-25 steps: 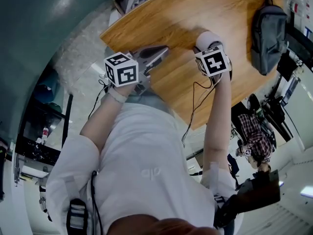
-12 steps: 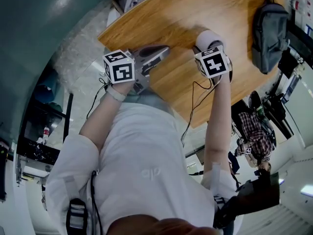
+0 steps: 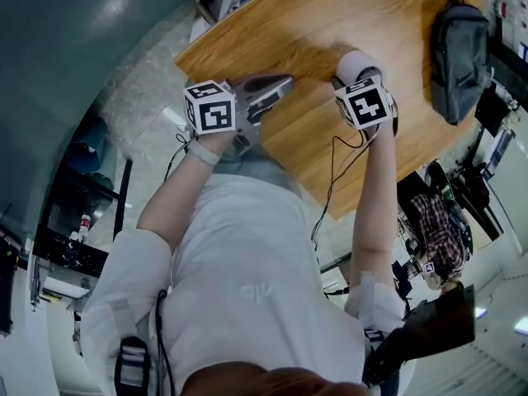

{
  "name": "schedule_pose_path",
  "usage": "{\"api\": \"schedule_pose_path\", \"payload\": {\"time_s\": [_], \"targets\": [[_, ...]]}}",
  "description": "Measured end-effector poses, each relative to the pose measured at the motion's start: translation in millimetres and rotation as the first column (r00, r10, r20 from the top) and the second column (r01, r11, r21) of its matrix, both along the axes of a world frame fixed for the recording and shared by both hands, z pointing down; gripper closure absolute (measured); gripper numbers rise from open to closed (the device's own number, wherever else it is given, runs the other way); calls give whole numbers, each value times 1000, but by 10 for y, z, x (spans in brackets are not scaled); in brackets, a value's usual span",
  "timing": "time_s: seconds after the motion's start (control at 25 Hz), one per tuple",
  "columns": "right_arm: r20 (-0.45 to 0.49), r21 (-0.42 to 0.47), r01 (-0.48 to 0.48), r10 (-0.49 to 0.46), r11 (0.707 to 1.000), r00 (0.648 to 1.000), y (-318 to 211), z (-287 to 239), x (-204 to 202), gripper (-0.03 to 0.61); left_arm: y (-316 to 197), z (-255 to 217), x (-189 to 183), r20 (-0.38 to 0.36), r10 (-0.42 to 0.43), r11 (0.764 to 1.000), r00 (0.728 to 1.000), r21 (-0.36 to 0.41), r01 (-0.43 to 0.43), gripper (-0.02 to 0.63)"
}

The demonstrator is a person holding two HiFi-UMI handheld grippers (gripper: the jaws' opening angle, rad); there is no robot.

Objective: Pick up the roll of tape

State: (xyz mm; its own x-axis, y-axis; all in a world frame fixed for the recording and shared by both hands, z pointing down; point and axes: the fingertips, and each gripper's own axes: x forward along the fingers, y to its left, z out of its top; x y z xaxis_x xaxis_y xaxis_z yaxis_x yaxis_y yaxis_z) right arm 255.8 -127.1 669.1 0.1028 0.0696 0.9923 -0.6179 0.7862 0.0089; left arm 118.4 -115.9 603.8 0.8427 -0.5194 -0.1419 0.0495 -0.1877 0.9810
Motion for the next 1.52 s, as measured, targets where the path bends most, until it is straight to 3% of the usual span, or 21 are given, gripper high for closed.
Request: {"api": "schedule_pose_path", "payload": {"time_s": [0.24, 0.4, 0.64, 0.72, 0.84, 0.96, 1.52], "targets": [[-3, 46, 12, -11, 999, 1000, -22, -22, 18, 455, 71, 9, 79, 17, 94, 996, 995, -1, -94, 607], [29, 81, 3, -6, 997, 1000, 19, -58, -51, 456, 143, -39, -4, 109, 95, 995, 990, 27, -98, 607], [144, 149, -60, 38, 987, 989, 257, -229, -455, 456, 426, -496, -349, 161, 75, 992, 984, 91, -90, 607], [237, 144, -112, 76, 983, 969, 150, -201, -504, 458, 325, -513, -347, 206, 58, 993, 977, 92, -78, 607], [388, 87, -189, 142, 978, 911, -445, 103, -235, 460, -301, -298, 23, 312, 43, 997, 949, 51, -62, 606], [436, 73, -174, 126, 982, 891, -764, 218, 3, 460, -643, -246, 317, 412, 31, 998, 911, 43, -53, 606], [616, 62, -201, 121, 978, 778, -445, -382, -292, 460, -246, -929, 384, 549, -47, 993, 834, 117, -21, 606]]}}
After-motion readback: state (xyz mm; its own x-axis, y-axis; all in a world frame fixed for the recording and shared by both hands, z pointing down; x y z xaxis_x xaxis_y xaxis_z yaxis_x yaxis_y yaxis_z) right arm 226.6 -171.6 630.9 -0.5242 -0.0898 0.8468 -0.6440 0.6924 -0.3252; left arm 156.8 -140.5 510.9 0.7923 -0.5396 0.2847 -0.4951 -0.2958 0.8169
